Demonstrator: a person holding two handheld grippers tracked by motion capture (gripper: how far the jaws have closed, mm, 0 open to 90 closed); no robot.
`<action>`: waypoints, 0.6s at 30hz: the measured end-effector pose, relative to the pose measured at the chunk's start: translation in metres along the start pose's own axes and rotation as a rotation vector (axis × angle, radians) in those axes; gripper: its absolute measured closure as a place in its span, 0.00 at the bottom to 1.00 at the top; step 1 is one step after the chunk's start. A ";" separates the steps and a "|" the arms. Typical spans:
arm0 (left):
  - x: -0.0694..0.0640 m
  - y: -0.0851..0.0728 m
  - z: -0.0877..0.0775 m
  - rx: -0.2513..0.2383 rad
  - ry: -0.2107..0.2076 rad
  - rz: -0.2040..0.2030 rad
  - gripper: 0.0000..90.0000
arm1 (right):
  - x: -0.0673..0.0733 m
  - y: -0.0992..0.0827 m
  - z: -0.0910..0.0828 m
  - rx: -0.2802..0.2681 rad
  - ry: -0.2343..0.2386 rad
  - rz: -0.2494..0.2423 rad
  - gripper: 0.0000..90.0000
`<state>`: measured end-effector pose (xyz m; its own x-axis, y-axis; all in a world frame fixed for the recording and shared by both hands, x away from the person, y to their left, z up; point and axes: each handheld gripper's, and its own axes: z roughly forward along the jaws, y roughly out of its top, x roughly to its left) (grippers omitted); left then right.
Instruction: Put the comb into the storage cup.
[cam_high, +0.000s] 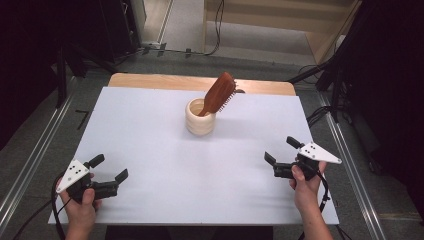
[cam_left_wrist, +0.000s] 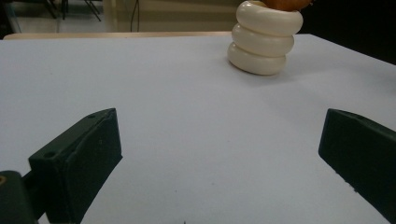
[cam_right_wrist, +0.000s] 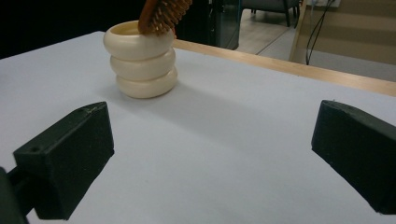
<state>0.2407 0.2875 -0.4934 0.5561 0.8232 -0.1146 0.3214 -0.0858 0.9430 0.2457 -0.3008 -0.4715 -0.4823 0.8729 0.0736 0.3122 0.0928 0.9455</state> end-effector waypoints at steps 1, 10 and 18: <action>0.000 0.000 0.000 0.000 0.000 0.000 0.00 | -0.001 -0.001 -0.002 0.000 -0.003 0.007 0.00; 0.000 0.000 0.000 0.001 0.004 0.000 0.00 | -0.009 -0.012 -0.021 -0.006 -0.027 0.013 0.00; 0.000 0.000 0.000 0.000 0.004 -0.003 0.00 | -0.017 -0.024 -0.037 0.001 -0.047 0.021 0.00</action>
<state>0.2406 0.2876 -0.4935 0.5518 0.8259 -0.1160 0.3229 -0.0833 0.9427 0.2161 -0.3352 -0.4841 -0.4368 0.8962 0.0781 0.3228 0.0751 0.9435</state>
